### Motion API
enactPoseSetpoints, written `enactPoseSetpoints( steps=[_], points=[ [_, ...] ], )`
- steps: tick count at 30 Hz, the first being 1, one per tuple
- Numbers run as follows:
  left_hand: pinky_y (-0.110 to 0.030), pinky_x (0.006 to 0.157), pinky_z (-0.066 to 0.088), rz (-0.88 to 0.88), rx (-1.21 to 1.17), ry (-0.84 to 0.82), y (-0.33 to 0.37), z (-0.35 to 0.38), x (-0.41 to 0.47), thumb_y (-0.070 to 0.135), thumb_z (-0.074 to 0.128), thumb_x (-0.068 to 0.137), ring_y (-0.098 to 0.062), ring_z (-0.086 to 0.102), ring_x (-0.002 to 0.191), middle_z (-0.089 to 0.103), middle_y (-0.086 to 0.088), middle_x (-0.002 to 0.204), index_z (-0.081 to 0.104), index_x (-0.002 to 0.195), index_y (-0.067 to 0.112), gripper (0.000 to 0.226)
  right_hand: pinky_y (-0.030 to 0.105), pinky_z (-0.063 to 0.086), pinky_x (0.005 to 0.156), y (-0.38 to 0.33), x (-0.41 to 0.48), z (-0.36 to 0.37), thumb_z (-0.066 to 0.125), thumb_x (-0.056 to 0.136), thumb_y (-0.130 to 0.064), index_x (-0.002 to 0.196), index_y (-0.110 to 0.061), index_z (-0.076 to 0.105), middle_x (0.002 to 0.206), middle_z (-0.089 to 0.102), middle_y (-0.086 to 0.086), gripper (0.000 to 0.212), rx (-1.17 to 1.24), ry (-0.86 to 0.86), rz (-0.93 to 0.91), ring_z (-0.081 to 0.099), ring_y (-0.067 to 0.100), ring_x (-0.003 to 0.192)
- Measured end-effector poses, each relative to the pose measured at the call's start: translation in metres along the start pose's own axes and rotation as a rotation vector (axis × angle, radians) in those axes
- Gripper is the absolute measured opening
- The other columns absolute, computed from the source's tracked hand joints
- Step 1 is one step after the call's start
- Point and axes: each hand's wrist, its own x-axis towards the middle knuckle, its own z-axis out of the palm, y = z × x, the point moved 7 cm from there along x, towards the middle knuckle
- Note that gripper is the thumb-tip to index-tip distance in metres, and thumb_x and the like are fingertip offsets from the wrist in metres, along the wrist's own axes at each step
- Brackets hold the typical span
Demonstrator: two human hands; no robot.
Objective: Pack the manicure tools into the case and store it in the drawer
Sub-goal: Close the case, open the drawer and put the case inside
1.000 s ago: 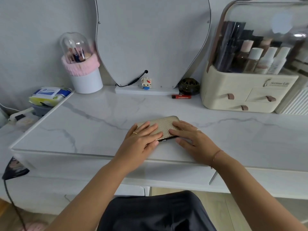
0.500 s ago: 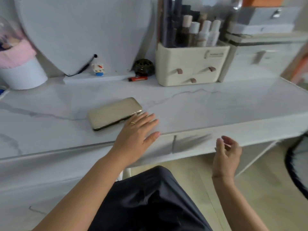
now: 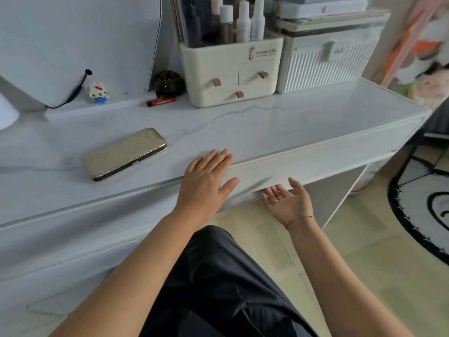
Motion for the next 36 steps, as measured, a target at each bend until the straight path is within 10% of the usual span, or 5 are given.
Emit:
enactPoseSetpoints(
  steps=[9,12,15,19,36],
  points=[
    [-0.034,0.116,0.005,-0.014,-0.001,0.044,0.011,0.004,-0.005,0.06,0.011,0.09,-0.016,0.019,0.143,0.027,0.003,0.153,0.031,0.144,0.018,0.072,0.028,0.044,0.08,-0.007,-0.017,-0.022,0.051,0.089,-0.034,0.112,-0.003,0.052,0.102,0.058,0.009,0.039,-0.089,0.056,-0.048,0.058,0.021,0.097],
    [-0.037,0.113,0.02,0.059,-0.194,0.118,0.033,0.006,-0.013,0.05,0.027,0.094,-0.021,0.036,0.136,0.048,-0.004,0.141,0.054,0.129,0.012,0.058,0.03,0.039,0.07,-0.068,-0.048,-0.033,0.049,0.088,-0.042,0.09,-0.008,0.051,0.082,0.049,0.01,0.035,-0.723,0.407,-0.567,0.05,0.021,0.079],
    [-0.031,0.091,0.045,0.035,-0.391,0.23,0.05,0.006,-0.026,0.04,0.04,0.094,-0.018,0.059,0.105,0.068,-0.001,0.108,0.07,0.106,0.011,0.043,0.034,0.024,0.103,-0.112,-0.089,-0.001,0.046,0.088,-0.052,0.134,-0.016,0.04,0.139,0.036,0.01,0.059,-1.35,0.431,-1.156,0.035,0.016,0.123],
    [-0.019,0.068,0.035,-0.006,-0.427,0.282,0.062,0.002,-0.035,0.038,0.041,0.094,-0.018,0.057,0.075,0.061,0.004,0.076,0.07,0.08,0.009,0.043,0.044,0.004,0.114,-0.117,-0.097,0.009,0.032,0.087,-0.057,0.116,-0.027,0.057,0.133,0.047,0.0,0.049,-1.867,0.285,-1.298,0.029,0.021,0.136],
    [-0.03,0.051,0.048,0.088,-0.481,0.019,0.136,-0.009,-0.063,0.065,0.018,0.086,-0.009,0.053,0.041,0.043,0.012,0.035,0.063,0.051,0.017,0.075,0.034,0.022,0.087,-0.141,-0.181,-0.034,0.014,0.094,-0.053,0.047,-0.033,0.032,0.065,0.049,-0.009,0.054,-1.747,0.481,-1.35,0.057,0.033,0.091]
  ],
)
